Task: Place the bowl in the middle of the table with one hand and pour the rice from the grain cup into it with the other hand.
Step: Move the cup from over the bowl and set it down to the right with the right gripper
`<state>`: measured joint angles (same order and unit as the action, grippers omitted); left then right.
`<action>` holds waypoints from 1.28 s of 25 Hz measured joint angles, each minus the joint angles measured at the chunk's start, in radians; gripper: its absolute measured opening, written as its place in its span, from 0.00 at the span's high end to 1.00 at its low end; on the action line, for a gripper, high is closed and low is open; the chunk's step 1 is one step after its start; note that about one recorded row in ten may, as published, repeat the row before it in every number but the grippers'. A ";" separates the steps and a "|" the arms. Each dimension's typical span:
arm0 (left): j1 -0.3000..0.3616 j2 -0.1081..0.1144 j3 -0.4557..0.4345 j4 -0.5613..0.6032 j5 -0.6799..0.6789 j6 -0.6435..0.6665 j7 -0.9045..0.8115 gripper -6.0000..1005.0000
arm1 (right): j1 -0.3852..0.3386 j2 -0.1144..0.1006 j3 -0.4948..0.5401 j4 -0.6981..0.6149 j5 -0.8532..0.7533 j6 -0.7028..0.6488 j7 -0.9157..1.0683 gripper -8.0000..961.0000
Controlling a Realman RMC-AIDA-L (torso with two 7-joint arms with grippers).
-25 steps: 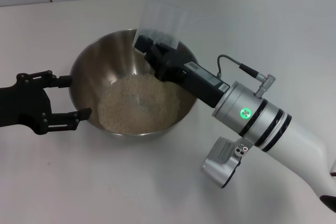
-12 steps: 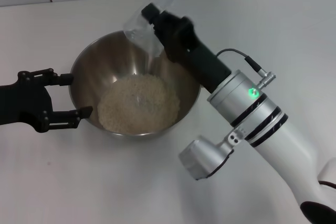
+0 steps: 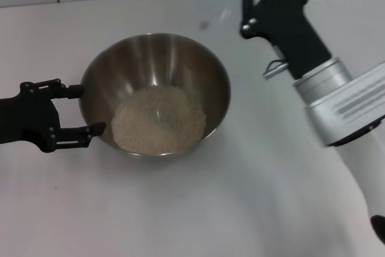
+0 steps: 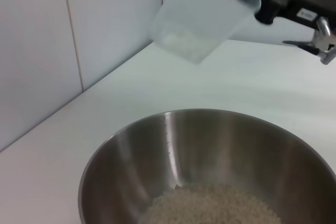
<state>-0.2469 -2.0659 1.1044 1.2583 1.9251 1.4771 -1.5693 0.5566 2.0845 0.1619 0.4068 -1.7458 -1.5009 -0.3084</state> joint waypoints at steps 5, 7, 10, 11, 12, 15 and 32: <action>0.004 0.001 -0.003 0.003 0.000 0.001 0.000 0.18 | -0.036 -0.001 0.059 -0.101 0.005 -0.008 0.245 0.91; 0.004 0.001 -0.002 0.003 0.000 0.001 0.000 0.18 | -0.046 -0.001 0.093 -0.136 0.006 0.030 0.292 0.91; 0.004 0.001 0.000 0.002 0.000 0.001 0.000 0.18 | -0.050 0.000 0.128 -0.160 0.006 0.128 0.319 0.90; 0.004 0.001 0.000 0.002 0.000 0.001 0.000 0.18 | -0.049 0.000 0.133 -0.165 0.006 0.162 0.320 0.90; 0.004 0.000 0.000 0.001 0.000 0.001 0.001 0.18 | -0.045 0.000 0.137 -0.173 0.006 0.205 0.321 0.90; 0.001 0.000 0.000 -0.001 0.000 0.000 0.001 0.18 | -0.026 -0.001 0.136 -0.190 0.004 0.309 0.335 0.90; -0.001 0.000 0.000 -0.001 0.000 0.001 0.000 0.18 | 0.023 0.000 0.047 -0.212 -0.005 0.545 0.391 0.88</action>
<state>-0.2481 -2.0663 1.1044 1.2574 1.9251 1.4783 -1.5693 0.5798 2.0848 0.2086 0.1950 -1.7503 -0.9556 0.0827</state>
